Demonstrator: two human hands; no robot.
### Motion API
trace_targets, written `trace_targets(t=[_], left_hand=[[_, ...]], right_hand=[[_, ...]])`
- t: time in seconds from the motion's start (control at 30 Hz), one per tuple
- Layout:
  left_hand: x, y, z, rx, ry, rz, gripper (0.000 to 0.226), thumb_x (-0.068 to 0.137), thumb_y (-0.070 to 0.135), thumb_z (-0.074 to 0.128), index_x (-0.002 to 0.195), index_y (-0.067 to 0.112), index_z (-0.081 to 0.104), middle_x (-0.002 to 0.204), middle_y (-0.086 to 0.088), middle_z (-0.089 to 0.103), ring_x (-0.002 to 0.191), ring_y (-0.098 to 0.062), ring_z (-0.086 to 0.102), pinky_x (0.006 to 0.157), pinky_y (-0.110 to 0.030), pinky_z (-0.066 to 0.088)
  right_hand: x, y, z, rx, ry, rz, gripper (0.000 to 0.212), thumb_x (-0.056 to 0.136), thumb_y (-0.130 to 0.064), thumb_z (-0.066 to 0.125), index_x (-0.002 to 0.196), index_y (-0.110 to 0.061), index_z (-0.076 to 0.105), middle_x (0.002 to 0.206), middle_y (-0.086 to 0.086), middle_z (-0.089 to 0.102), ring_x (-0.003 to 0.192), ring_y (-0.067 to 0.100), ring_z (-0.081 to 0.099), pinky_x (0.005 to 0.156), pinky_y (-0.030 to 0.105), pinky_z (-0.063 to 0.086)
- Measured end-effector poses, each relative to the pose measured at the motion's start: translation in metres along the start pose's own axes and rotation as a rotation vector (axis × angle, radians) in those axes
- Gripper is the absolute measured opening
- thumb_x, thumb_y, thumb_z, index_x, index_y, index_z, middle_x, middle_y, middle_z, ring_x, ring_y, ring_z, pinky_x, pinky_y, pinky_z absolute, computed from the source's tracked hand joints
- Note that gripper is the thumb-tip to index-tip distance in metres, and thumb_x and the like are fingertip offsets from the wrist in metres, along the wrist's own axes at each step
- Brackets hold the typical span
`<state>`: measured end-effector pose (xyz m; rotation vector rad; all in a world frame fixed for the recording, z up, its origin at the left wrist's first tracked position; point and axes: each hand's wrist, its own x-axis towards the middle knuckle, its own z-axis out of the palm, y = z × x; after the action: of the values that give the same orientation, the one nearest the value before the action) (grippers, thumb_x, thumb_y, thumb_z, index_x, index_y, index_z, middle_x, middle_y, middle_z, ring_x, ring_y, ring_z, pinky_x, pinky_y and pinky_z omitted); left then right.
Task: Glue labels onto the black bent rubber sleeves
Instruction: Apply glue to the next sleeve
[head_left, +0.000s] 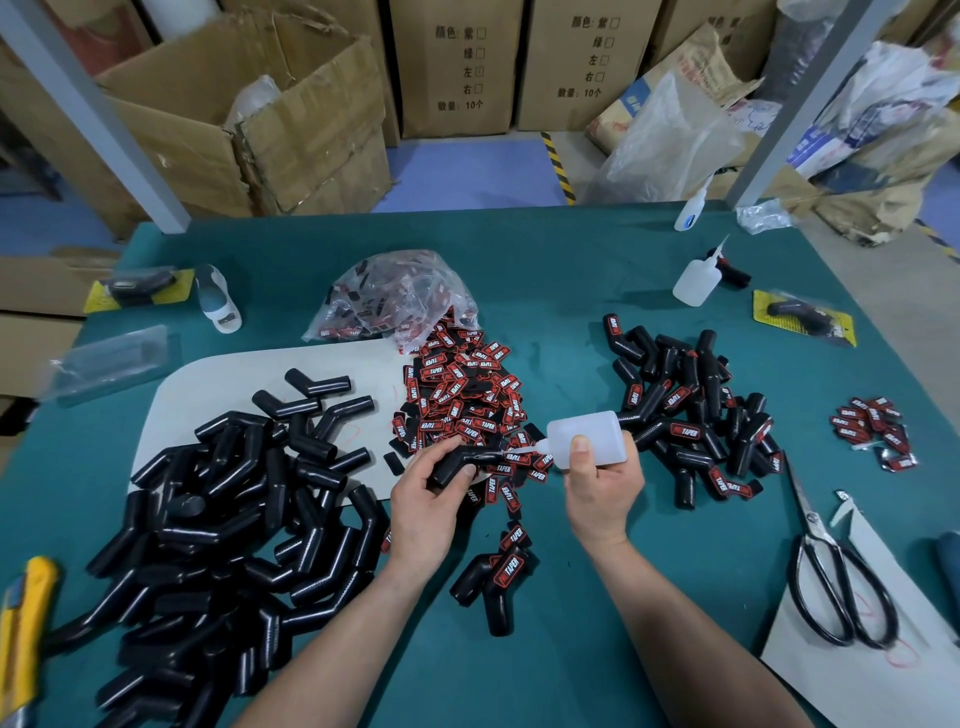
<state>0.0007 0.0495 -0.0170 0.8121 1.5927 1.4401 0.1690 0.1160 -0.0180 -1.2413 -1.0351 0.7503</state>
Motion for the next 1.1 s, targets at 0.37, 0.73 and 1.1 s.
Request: trace_targets(t=[0.37, 0.73, 1.1], left_hand=[[0.0002, -0.0012, -0.0003, -0.01, 0.004, 0.008, 0.041, 0.09, 0.005, 0.077, 0.109, 0.042, 0.074, 0.117, 0.008, 0.073, 0.108, -0.006, 0.07, 0.089, -0.011, 0.051], [-0.0001, -0.0017, -0.0009, 0.006, -0.012, 0.029, 0.038, 0.091, 0.003, 0.076, 0.113, 0.034, 0.075, 0.117, 0.012, 0.071, 0.111, -0.004, 0.068, 0.089, -0.009, 0.05], [0.0004, -0.0001, -0.0022, 0.117, -0.011, 0.08, 0.044, 0.089, 0.003, 0.076, 0.107, 0.043, 0.072, 0.115, 0.025, 0.069, 0.116, 0.005, 0.061, 0.1, -0.007, 0.041]], right_hand=[[-0.001, 0.0009, 0.0001, -0.009, -0.018, -0.001, 0.019, 0.078, -0.047, 0.064, 0.082, -0.031, 0.056, 0.072, -0.018, 0.064, 0.065, 0.0, 0.058, 0.057, 0.023, 0.048], [-0.0004, -0.0021, -0.0001, 0.023, -0.003, -0.02, 0.018, 0.079, -0.044, 0.063, 0.082, -0.028, 0.055, 0.067, -0.014, 0.063, 0.064, -0.005, 0.058, 0.058, 0.012, 0.045], [0.0, -0.0038, 0.0012, 0.039, 0.021, 0.011, 0.019, 0.077, -0.044, 0.064, 0.082, -0.028, 0.056, 0.068, -0.015, 0.063, 0.063, -0.003, 0.057, 0.057, 0.015, 0.046]])
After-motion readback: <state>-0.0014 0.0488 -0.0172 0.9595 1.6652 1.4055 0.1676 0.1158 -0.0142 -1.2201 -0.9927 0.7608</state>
